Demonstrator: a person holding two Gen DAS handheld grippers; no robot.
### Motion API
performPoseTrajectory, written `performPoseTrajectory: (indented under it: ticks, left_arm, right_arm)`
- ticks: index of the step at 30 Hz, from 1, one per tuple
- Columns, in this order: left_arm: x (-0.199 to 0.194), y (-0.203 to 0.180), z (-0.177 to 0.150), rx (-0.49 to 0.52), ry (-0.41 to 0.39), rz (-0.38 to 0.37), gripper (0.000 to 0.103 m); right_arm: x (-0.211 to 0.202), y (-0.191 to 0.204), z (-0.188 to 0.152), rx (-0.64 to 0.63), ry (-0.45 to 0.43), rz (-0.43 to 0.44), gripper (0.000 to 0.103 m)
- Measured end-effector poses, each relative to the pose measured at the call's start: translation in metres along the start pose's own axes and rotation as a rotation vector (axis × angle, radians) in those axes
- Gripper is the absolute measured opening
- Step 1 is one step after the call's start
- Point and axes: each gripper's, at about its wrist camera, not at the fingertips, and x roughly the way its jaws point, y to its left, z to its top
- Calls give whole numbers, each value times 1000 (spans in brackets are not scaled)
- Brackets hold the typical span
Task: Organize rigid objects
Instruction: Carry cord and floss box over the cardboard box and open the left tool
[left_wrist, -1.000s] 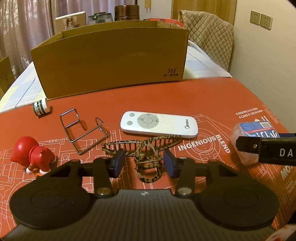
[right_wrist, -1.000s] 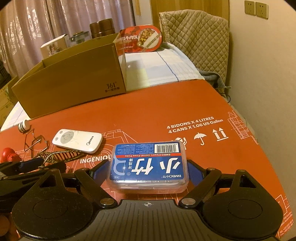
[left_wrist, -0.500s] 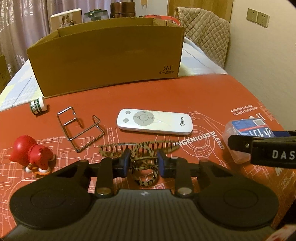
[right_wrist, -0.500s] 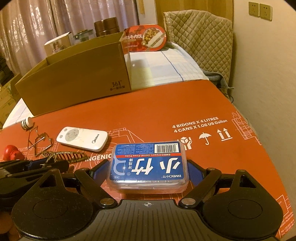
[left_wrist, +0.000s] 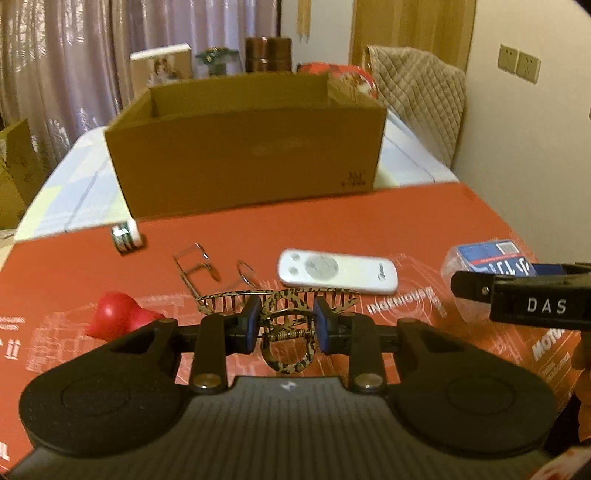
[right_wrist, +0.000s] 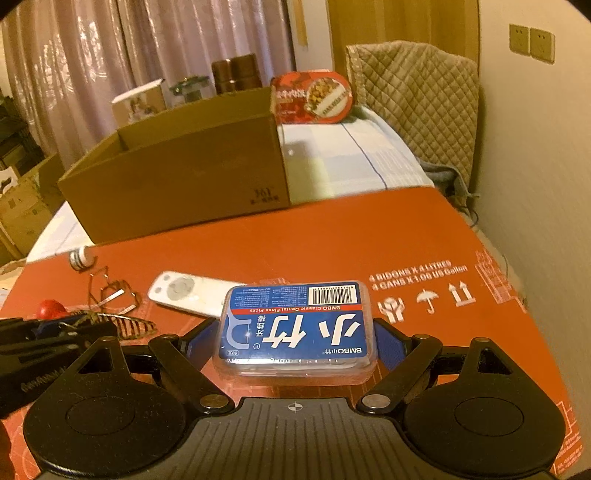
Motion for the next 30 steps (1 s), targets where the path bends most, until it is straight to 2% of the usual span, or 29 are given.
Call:
performPoseTrajectory:
  ticks: [9,16,26,30]
  left_arm:
    - [-21,24,44,3,-73,20,25]
    - [-22,47,89,1,-121,22,25]
    - [14,86,172,10,-164,52,25]
    - [40,102,200,-4,-144,41,25]
  right_arm:
    - [-5,20,35,-39,-49,49,84]
    - [6,35,84,-57,-76,113,84]
    - [47,60,187,-70,-143,181,84]
    - [77,64,219,-49,-114,193,84]
